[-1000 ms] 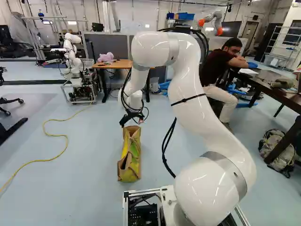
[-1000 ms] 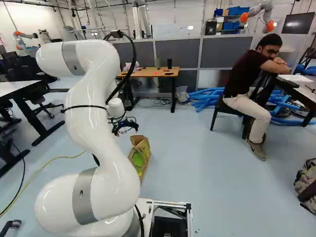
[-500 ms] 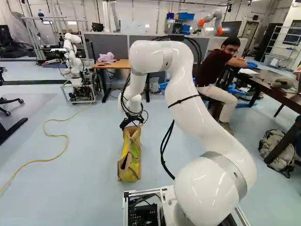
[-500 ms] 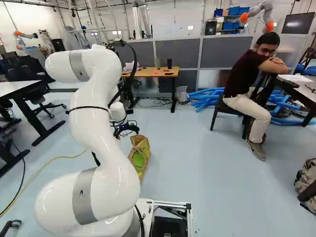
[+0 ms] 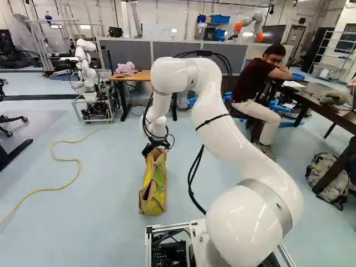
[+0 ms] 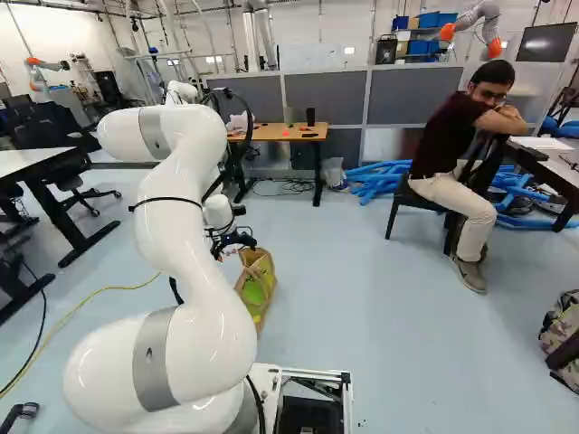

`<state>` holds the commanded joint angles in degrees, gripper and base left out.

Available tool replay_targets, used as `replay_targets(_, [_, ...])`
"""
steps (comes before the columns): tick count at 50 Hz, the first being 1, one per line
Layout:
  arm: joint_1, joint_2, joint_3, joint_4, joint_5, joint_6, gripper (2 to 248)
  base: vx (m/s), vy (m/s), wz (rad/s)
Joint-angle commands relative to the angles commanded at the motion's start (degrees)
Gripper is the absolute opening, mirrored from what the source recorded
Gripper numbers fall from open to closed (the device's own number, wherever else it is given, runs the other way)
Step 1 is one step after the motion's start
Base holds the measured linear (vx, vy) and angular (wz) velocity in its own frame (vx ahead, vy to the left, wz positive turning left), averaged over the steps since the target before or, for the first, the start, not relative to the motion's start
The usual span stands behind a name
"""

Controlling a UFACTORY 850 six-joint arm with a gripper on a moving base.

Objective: Pick up the bag on the ground and place it on the table

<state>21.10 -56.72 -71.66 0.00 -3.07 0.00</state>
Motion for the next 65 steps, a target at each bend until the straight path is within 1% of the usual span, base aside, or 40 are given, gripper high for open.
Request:
replay_targets(3, [0.0,-0.6,-0.4,0.0,0.0,0.6,247,0.0,0.0,0.0])
replay_targets(8, [0.0,-1.6,-1.1,0.0,0.0,2.8,247,0.0,0.0,0.0])
replay_targets(32, [0.0,-6.6,-4.7,0.0,0.0,16.9,247,0.0,0.0,0.0])
replay_targets(35, [0.0,-7.2,-5.1,0.0,0.0,18.1,247,0.0,0.0,0.0])
replay_targets(43, [0.0,-8.9,-6.4,0.0,0.0,19.1,247,0.0,0.0,0.0])
replay_targets(65, [0.0,-13.5,-9.9,0.0,0.0,19.2,247,0.0,0.0,0.0])
